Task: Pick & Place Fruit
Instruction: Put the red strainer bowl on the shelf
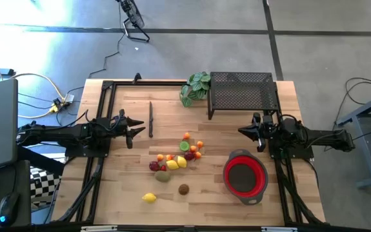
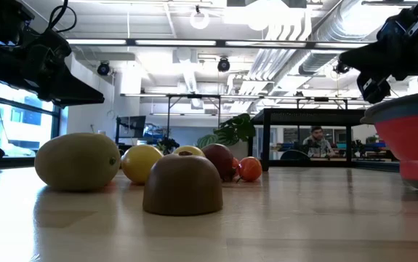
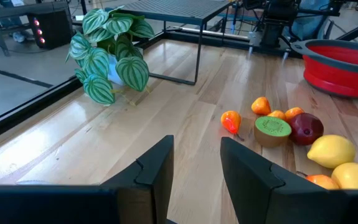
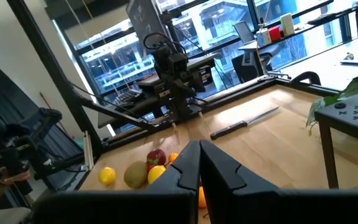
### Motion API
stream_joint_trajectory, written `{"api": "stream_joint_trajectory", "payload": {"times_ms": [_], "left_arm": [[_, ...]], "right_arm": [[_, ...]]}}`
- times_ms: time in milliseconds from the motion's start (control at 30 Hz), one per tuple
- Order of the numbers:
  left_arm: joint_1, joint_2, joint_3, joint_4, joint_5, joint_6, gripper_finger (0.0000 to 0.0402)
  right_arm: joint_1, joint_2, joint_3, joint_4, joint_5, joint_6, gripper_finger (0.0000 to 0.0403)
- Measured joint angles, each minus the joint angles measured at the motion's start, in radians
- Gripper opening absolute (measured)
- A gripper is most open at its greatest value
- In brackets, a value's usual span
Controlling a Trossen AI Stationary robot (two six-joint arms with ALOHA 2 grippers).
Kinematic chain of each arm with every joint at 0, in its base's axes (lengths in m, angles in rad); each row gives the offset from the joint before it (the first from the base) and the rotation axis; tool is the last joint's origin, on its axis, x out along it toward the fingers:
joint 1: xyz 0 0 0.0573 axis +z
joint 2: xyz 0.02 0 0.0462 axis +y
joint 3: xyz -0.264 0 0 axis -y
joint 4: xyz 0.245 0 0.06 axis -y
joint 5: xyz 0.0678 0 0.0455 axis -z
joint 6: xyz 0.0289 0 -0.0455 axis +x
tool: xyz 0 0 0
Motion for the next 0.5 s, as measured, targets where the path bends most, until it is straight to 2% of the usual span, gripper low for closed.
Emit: {"api": "stream_joint_trajectory", "payload": {"times_ms": [267, 500], "left_arm": [[0.000, 0.000, 0.000, 0.000, 0.000, 0.000, 0.0127], [0.000, 0.000, 0.000, 0.000, 0.000, 0.000, 0.0127]], "right_arm": [[0.000, 0.000, 0.000, 0.000, 0.004, -0.009, 0.0003], [0.000, 0.000, 0.000, 0.000, 0.000, -0.219, 0.0003]]}}
